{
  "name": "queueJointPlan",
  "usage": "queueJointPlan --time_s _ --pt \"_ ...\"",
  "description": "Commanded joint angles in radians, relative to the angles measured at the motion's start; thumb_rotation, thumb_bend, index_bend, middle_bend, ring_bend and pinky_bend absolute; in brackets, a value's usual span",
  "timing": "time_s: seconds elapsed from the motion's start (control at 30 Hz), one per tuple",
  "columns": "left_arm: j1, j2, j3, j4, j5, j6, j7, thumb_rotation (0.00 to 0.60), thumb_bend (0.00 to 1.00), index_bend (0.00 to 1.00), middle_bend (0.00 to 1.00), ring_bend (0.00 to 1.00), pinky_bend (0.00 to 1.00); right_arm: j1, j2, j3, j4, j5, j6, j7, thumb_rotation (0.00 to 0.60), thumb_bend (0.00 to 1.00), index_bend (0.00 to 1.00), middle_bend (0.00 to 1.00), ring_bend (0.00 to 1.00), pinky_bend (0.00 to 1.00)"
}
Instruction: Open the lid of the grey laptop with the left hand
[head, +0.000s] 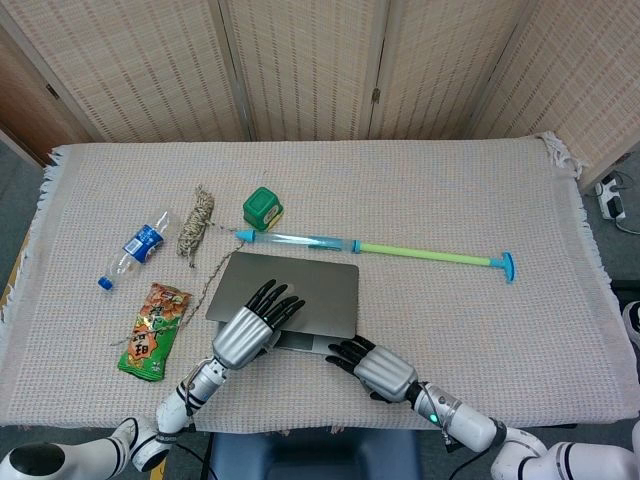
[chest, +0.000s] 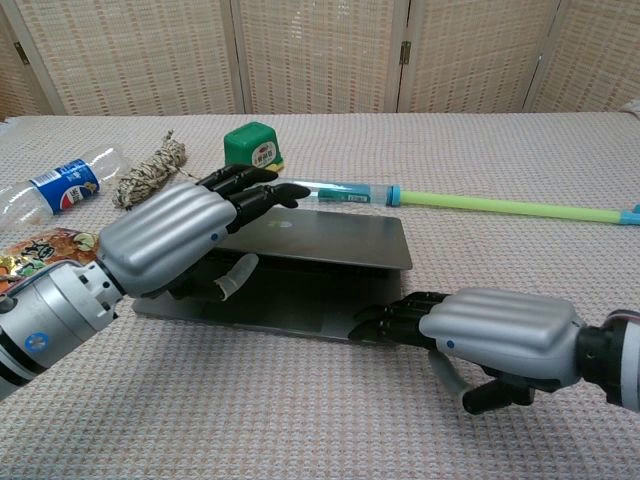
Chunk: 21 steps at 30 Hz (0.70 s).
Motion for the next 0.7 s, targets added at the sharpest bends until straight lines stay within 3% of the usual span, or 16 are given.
queueJointPlan --time_s 0.03,0.7 --pt "-0.001 -0.001 -0.001 -0.001 -0.003 -0.001 0.0 0.6 0.66 0.09 0.2 0.04 0.0 0.02 -0.023 0.007 0.008 0.034 -0.026 -0.039 0.6 1.0 0.0 0.0 0.04 0.0" --pt "-0.028 0.019 -0.025 -0.033 -0.043 -0.054 0.039 0.6 0.66 0.08 0.19 0.03 0.0 0.055 -0.049 -0.012 -0.01 0.16 -0.039 -0.152 0.6 1.0 0.0 0.0 0.05 0.0"
